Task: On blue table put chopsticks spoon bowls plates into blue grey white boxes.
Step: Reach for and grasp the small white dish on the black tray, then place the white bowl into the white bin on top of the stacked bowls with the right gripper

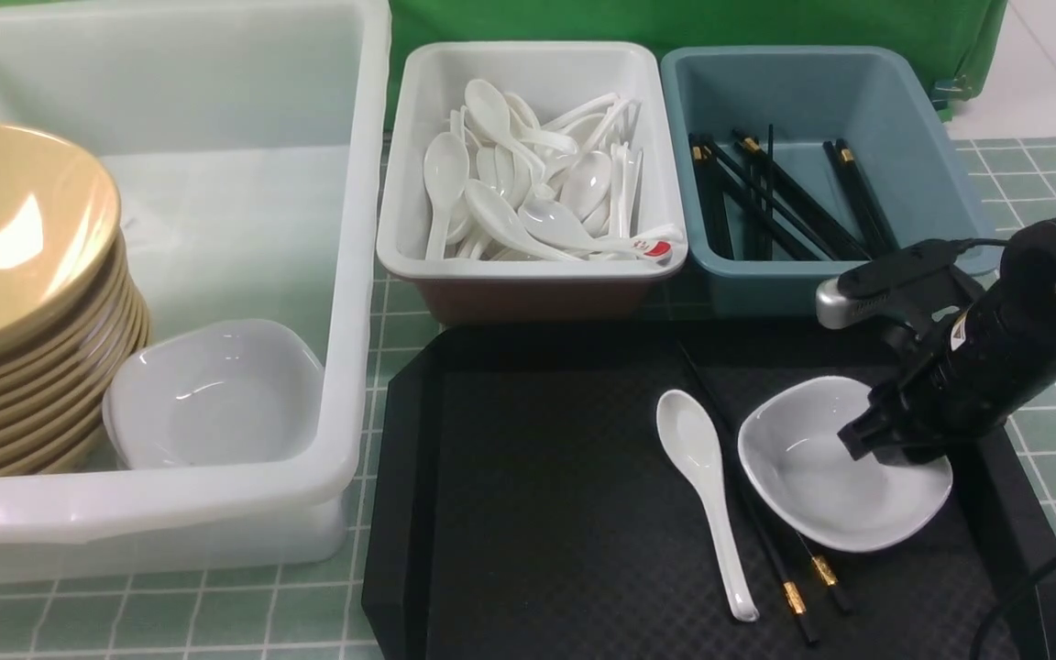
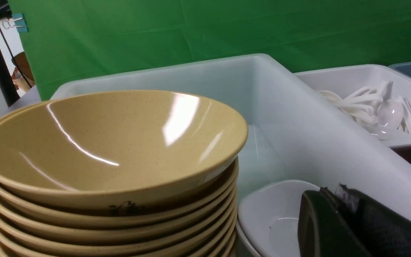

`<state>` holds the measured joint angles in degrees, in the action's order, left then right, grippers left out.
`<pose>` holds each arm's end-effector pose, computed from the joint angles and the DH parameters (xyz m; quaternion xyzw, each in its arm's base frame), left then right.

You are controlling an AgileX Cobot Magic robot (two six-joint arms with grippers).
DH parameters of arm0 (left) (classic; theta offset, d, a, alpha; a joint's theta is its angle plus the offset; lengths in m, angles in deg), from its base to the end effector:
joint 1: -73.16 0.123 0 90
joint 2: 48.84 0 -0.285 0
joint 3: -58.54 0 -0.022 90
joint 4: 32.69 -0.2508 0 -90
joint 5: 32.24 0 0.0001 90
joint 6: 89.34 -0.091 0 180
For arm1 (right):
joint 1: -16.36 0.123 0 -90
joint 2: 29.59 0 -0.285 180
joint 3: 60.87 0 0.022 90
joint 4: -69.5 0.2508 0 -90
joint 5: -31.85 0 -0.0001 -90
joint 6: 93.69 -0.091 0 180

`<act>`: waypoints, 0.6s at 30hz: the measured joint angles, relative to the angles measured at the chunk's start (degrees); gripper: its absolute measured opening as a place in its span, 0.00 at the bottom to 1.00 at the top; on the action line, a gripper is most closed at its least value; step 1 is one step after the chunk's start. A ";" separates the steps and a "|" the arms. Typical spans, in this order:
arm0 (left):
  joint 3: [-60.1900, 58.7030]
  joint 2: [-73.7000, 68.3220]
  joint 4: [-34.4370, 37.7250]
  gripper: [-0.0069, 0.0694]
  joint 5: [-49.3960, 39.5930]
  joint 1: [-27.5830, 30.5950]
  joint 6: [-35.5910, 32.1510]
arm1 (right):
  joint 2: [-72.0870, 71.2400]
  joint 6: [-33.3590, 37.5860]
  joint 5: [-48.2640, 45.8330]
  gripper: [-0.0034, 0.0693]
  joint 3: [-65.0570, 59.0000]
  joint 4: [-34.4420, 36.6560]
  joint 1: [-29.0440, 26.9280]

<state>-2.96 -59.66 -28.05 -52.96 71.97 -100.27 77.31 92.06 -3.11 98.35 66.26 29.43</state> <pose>0.0431 -0.0035 0.2688 0.0590 0.7228 0.0221 0.6881 0.3142 0.0699 0.1730 -0.1817 0.9715 -0.0098 0.1518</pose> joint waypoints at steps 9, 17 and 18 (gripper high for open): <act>-0.02 0.00 -0.66 0.09 0.11 0.00 0.00 | -16.50 1.01 -5.41 0.16 -0.59 0.19 0.19; -0.02 0.00 -0.81 0.09 0.11 0.00 0.00 | -25.32 7.95 -6.96 0.16 -0.52 10.58 0.19; -0.02 0.00 -0.81 0.09 0.11 0.00 0.00 | -25.60 10.33 -7.33 0.16 0.00 14.89 0.24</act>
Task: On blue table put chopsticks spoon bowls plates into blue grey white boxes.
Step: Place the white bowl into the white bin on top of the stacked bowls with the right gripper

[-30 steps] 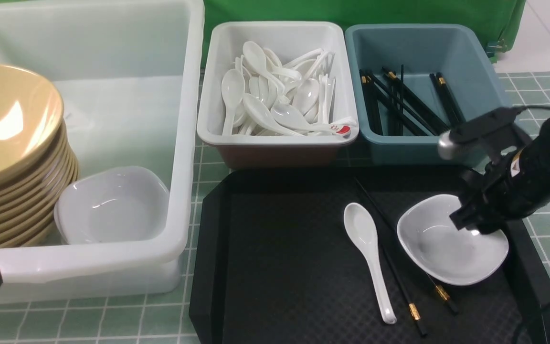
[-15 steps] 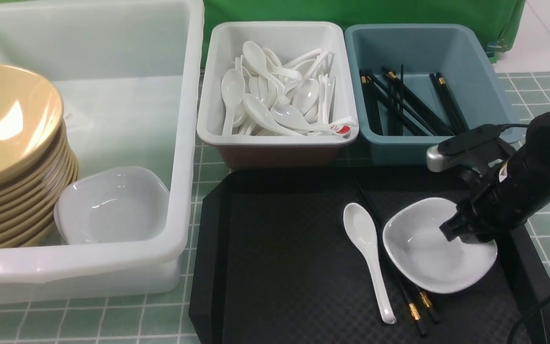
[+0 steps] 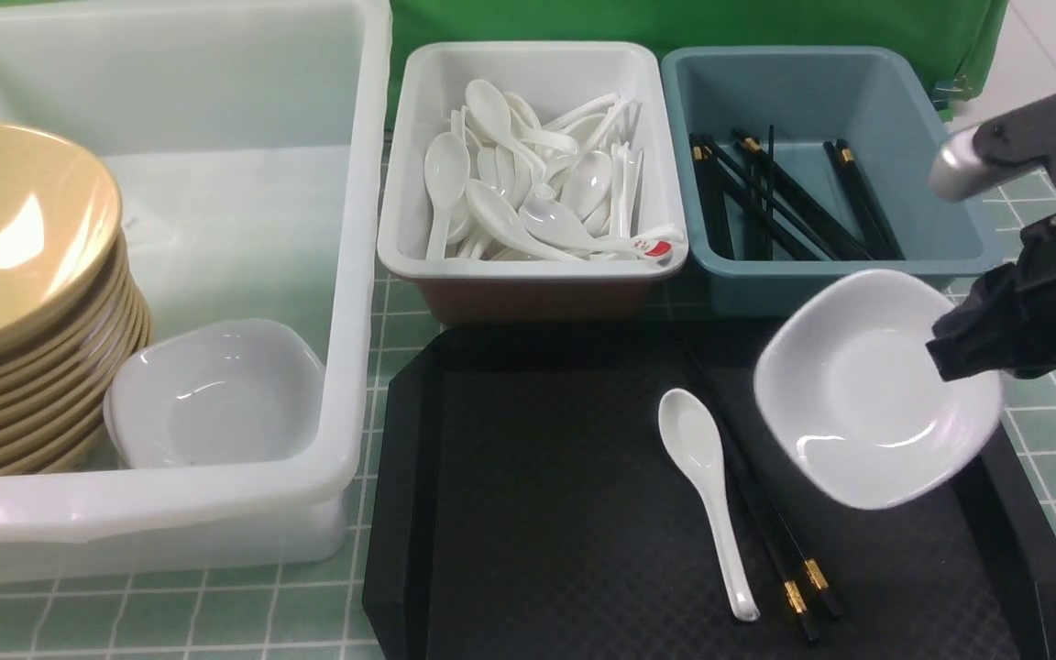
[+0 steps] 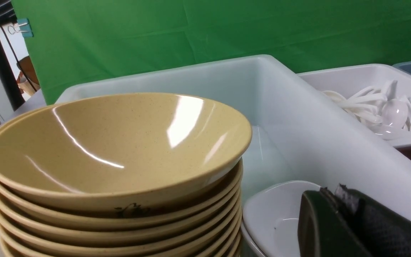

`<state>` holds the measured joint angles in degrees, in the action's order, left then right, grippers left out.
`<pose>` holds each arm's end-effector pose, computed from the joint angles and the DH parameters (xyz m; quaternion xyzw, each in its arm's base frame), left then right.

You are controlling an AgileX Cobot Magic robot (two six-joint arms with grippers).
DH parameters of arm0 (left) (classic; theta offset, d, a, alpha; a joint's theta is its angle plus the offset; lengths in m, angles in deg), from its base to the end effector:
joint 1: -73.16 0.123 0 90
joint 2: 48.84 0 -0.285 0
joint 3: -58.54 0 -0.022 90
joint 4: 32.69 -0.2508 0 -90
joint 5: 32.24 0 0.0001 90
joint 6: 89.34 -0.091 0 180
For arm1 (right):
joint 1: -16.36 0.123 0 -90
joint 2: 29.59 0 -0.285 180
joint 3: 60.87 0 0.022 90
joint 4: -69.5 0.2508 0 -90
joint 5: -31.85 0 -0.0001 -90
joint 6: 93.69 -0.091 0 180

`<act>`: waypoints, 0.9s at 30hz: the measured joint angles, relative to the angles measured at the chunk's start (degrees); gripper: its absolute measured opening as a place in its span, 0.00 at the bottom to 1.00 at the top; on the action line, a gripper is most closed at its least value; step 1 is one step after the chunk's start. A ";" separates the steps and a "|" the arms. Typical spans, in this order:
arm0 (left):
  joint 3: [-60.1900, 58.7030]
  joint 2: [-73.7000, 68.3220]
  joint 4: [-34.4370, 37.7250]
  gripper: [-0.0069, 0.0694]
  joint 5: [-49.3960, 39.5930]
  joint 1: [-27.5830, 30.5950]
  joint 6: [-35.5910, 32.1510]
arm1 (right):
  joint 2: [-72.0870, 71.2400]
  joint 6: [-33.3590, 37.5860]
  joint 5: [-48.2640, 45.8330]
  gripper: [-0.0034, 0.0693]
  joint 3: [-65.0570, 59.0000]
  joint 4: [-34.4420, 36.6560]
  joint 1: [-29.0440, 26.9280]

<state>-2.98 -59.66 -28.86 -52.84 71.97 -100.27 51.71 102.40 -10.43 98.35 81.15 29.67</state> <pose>0.0432 -0.0030 0.2689 0.0620 0.7221 0.0285 0.6884 0.2501 0.0719 0.3010 -0.1914 0.9289 0.0806 0.3065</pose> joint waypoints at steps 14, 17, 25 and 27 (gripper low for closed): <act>-0.12 0.00 -0.05 0.09 0.32 0.00 -0.11 | 20.15 41.27 18.06 0.16 21.05 53.16 26.36; -0.12 0.00 -0.05 0.09 0.32 0.00 -0.11 | 29.92 42.49 18.88 0.16 28.36 53.47 29.46; -0.12 0.00 -0.05 0.09 0.32 0.00 -0.11 | 45.08 38.78 20.68 0.23 39.21 53.64 30.25; -0.12 0.00 -0.05 0.09 0.32 0.00 -0.11 | 45.34 38.14 20.10 0.34 39.43 53.34 30.25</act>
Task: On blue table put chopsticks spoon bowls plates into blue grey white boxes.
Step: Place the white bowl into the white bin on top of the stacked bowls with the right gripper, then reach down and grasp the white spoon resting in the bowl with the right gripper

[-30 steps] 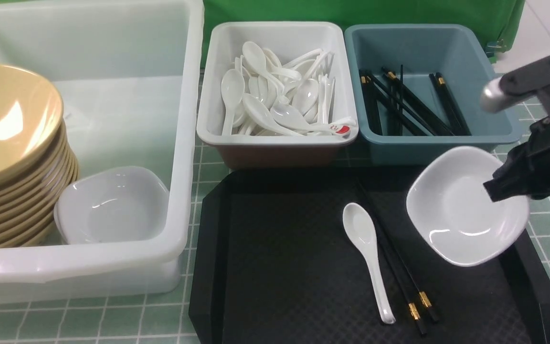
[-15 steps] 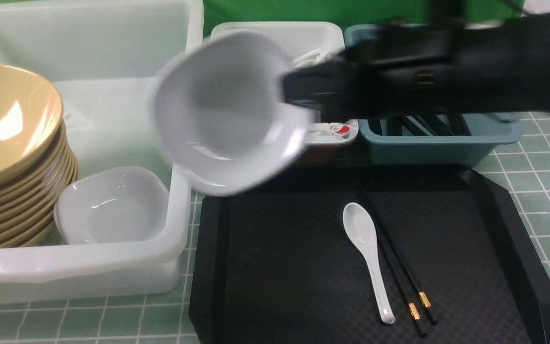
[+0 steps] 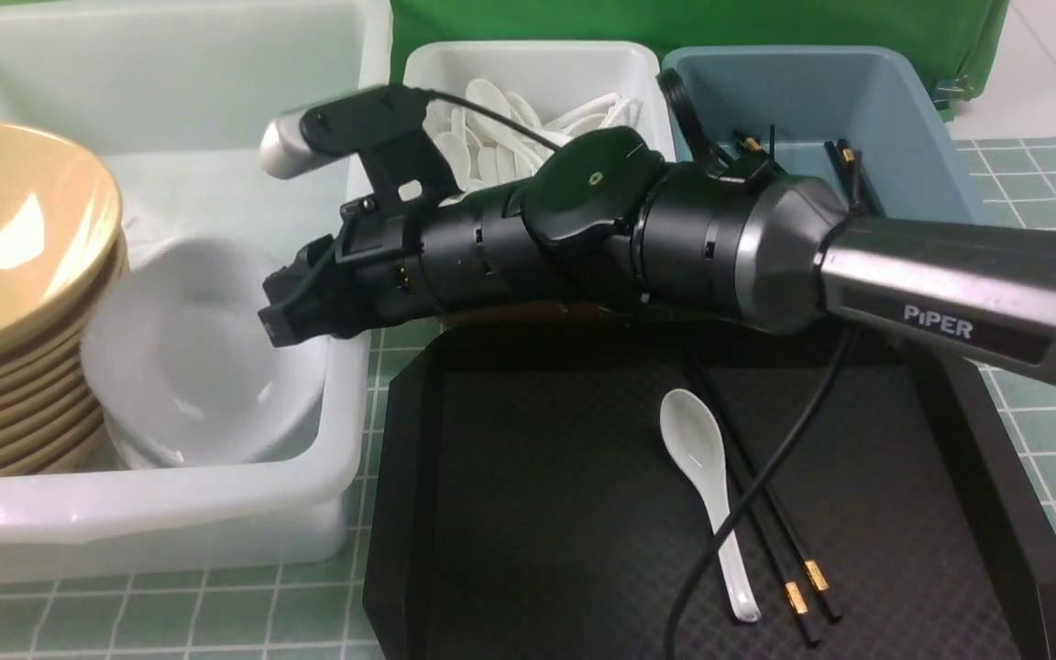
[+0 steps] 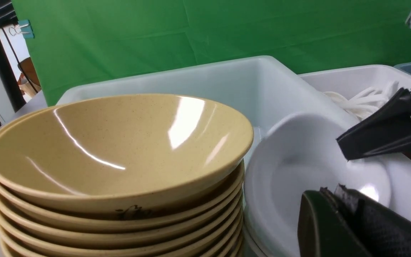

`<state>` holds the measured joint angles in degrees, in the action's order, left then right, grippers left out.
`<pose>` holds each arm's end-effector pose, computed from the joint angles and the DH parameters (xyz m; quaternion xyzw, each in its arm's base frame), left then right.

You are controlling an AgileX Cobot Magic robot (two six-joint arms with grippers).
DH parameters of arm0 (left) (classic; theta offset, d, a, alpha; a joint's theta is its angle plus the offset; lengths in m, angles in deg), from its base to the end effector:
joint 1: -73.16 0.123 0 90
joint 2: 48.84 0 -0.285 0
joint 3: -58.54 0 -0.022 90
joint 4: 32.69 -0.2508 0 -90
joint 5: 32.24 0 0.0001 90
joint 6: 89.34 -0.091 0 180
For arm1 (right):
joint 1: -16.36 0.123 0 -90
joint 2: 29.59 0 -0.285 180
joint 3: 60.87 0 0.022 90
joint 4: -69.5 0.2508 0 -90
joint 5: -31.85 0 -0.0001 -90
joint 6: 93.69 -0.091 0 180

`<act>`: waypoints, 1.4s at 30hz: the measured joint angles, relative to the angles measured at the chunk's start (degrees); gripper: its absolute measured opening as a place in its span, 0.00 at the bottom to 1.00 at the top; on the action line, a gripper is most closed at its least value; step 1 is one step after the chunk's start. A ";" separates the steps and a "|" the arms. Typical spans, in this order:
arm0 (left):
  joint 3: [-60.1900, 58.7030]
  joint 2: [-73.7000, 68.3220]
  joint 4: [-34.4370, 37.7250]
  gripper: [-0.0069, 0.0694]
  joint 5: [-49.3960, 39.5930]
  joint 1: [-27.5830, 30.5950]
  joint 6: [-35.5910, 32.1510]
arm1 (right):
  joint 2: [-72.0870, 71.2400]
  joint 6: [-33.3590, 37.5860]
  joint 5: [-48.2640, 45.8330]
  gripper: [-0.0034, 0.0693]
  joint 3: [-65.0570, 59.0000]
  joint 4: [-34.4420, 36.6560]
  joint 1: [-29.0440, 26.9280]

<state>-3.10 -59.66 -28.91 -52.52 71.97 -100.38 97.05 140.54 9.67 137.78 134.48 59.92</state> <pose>0.0434 -0.0030 0.2687 0.0626 0.7208 0.0297 0.6896 0.3343 0.3610 0.2553 -0.3360 0.7785 0.3587 0.3904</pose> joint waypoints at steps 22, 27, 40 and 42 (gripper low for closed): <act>0.00 0.00 -0.20 0.09 0.01 0.00 0.00 | -18.14 -48.07 -36.73 0.64 -14.34 -63.75 -14.30; -0.54 0.00 -0.22 0.09 0.55 0.00 0.00 | -17.27 -50.32 -26.10 0.64 -29.12 -59.56 -13.12; -0.89 0.00 -0.33 0.09 0.84 0.00 0.00 | -14.29 -46.05 -17.53 0.42 -33.75 -54.75 -11.39; -0.95 0.00 -0.40 0.09 0.91 0.00 0.00 | -14.29 -44.95 -17.22 0.34 -33.75 -54.77 -11.15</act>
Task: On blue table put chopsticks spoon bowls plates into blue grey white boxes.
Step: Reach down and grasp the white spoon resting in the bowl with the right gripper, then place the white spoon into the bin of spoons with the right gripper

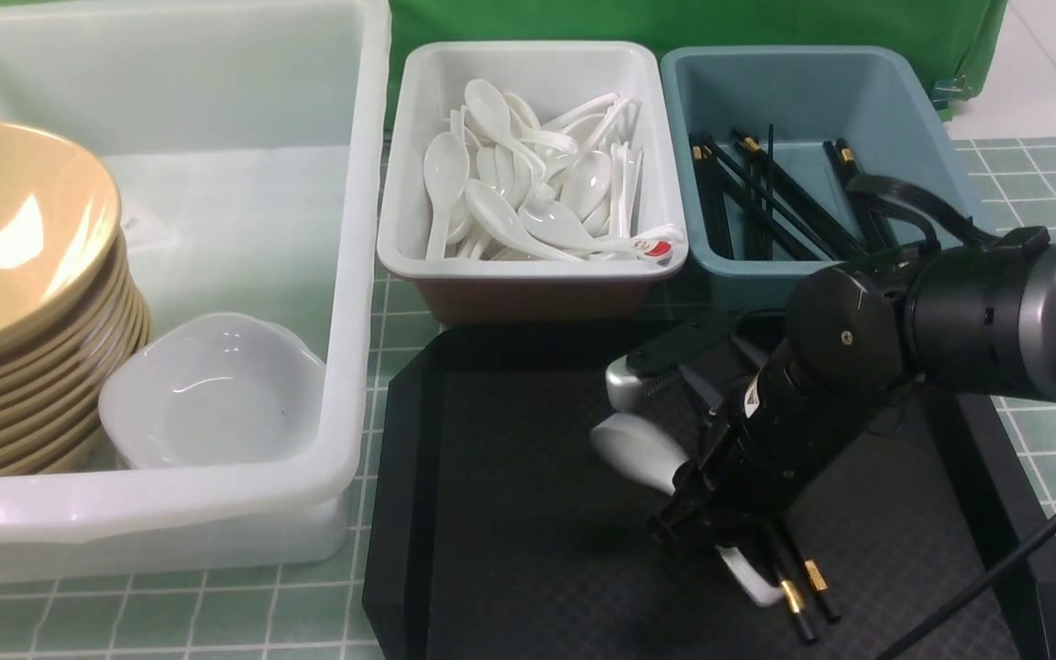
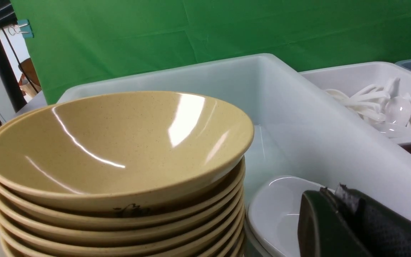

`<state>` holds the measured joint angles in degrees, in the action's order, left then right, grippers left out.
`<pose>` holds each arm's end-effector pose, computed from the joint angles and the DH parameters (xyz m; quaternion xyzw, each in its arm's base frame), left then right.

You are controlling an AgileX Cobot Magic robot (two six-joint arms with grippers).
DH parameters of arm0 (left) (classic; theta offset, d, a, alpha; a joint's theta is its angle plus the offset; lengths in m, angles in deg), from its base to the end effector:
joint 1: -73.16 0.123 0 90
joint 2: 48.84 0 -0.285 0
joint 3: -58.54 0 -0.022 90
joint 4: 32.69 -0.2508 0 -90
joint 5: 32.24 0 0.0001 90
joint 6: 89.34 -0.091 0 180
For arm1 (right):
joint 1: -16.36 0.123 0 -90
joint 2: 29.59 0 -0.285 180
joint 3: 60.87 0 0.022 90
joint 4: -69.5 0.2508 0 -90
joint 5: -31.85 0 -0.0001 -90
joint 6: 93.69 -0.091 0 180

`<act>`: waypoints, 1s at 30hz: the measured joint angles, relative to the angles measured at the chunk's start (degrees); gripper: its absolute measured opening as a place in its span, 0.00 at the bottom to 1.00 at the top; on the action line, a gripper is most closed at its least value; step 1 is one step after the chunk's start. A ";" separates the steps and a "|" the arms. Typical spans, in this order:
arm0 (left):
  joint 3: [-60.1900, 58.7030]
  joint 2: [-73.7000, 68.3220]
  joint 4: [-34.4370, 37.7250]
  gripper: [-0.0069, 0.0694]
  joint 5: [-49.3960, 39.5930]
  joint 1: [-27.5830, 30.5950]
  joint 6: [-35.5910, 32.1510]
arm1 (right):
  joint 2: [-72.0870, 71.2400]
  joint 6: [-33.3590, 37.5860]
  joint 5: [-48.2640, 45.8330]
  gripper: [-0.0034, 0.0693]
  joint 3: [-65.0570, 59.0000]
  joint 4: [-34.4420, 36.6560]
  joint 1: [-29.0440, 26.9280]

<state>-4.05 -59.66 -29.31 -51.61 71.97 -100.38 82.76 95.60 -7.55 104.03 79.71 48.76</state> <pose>0.0450 -0.0027 0.2647 0.0638 0.7210 0.0330 0.6892 0.2833 0.1919 0.1636 -0.2943 0.9467 0.0855 0.0989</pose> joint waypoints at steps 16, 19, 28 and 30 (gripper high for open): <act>-0.05 0.00 -0.20 0.09 0.00 0.00 0.00 | -9.90 6.26 -4.48 0.20 11.72 0.26 1.99; -0.05 0.00 -0.38 0.09 0.00 0.00 0.00 | -10.21 7.31 11.61 0.20 14.51 0.26 1.93; -0.05 0.00 -0.38 0.09 0.00 0.00 0.00 | 8.85 7.04 29.68 0.30 29.13 0.49 -0.85; -0.05 0.00 -0.38 0.09 0.00 0.00 0.00 | 11.36 5.58 23.42 0.41 32.37 0.49 -2.03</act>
<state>-4.10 -59.66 -29.70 -51.61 71.97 -100.38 94.12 101.18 15.88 136.40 80.20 46.73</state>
